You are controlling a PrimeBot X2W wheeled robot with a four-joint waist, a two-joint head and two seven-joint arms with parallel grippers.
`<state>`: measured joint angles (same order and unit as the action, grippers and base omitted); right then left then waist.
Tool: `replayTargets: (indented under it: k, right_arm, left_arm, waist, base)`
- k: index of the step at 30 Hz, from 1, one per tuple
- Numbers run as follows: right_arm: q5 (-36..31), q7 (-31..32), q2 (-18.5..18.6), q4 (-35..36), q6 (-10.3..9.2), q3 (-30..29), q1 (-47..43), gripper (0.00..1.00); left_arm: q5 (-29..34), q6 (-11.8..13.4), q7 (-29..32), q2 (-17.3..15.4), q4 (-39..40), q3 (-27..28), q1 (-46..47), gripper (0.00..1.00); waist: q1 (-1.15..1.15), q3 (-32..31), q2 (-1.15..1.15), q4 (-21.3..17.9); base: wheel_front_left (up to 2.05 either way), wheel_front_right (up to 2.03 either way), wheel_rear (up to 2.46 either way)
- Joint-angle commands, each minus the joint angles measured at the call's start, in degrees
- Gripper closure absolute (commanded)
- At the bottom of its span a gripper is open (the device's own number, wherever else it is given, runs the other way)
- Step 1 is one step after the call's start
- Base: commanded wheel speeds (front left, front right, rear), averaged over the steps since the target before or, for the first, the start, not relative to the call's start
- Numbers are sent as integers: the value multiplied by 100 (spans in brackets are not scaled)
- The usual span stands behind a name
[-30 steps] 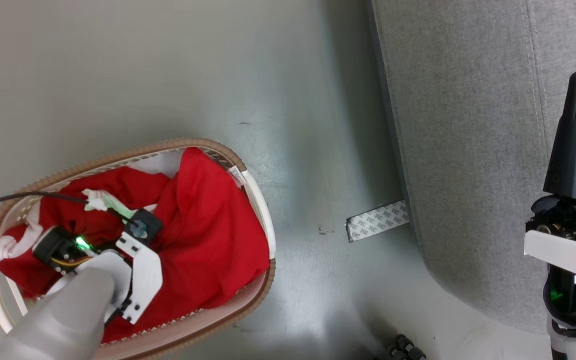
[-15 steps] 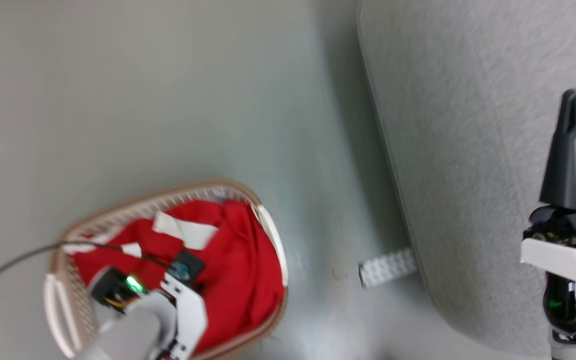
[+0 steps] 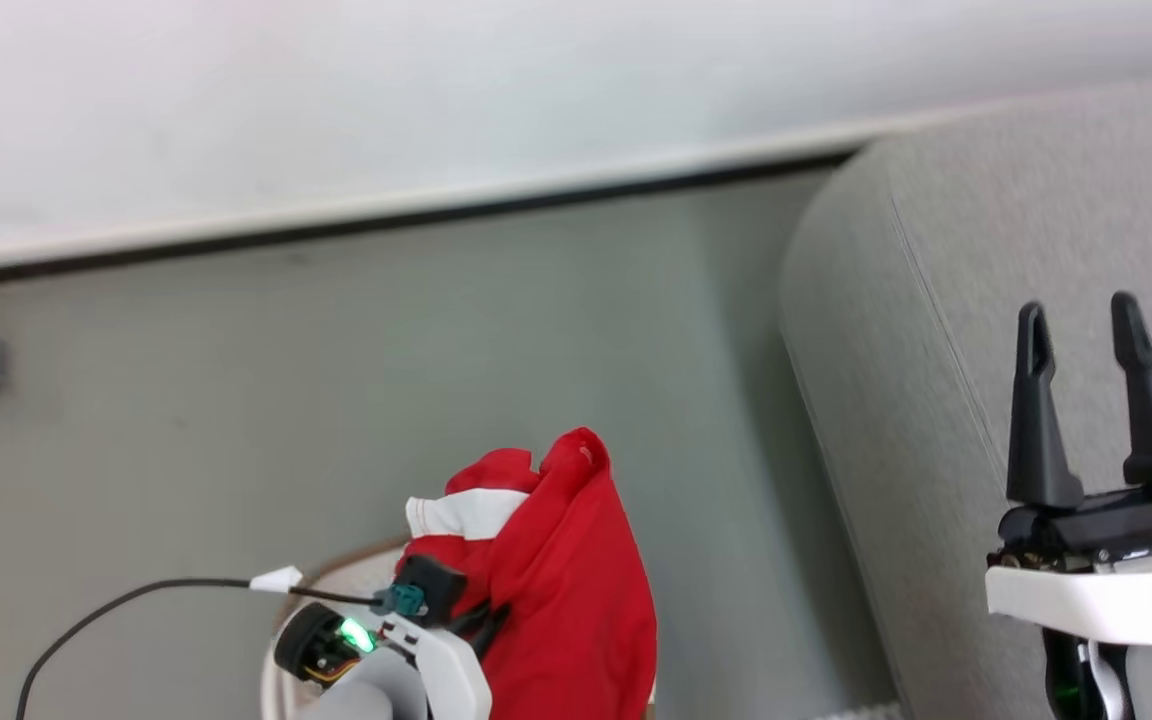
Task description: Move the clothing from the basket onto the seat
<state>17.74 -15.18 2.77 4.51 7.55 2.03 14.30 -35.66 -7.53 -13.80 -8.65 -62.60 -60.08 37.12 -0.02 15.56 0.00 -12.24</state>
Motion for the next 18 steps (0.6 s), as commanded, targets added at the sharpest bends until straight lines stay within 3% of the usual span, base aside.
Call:
replayTargets:
  k: [1,6,18]
  right_arm:
    - [-32,5,20,-39,-12,18,-115,0]
    - [-67,5,19,-79,-12,13,-330,0]
    - [54,5,19,-199,-12,124,-731,0]
  left_arm:
    - [-79,11,-72,-17,72,65,-109,100]
    - [-190,73,-142,-115,537,397,-202,100]
    - [-16,510,-141,-706,2777,1360,-723,100]
  waist:
    - [2,-569,0,445]
    - [2,-912,0,678]
    - [2,-1490,0,1112]
  base:
    - [0,0,0]
    - [0,0,0]
    - [0,0,0]
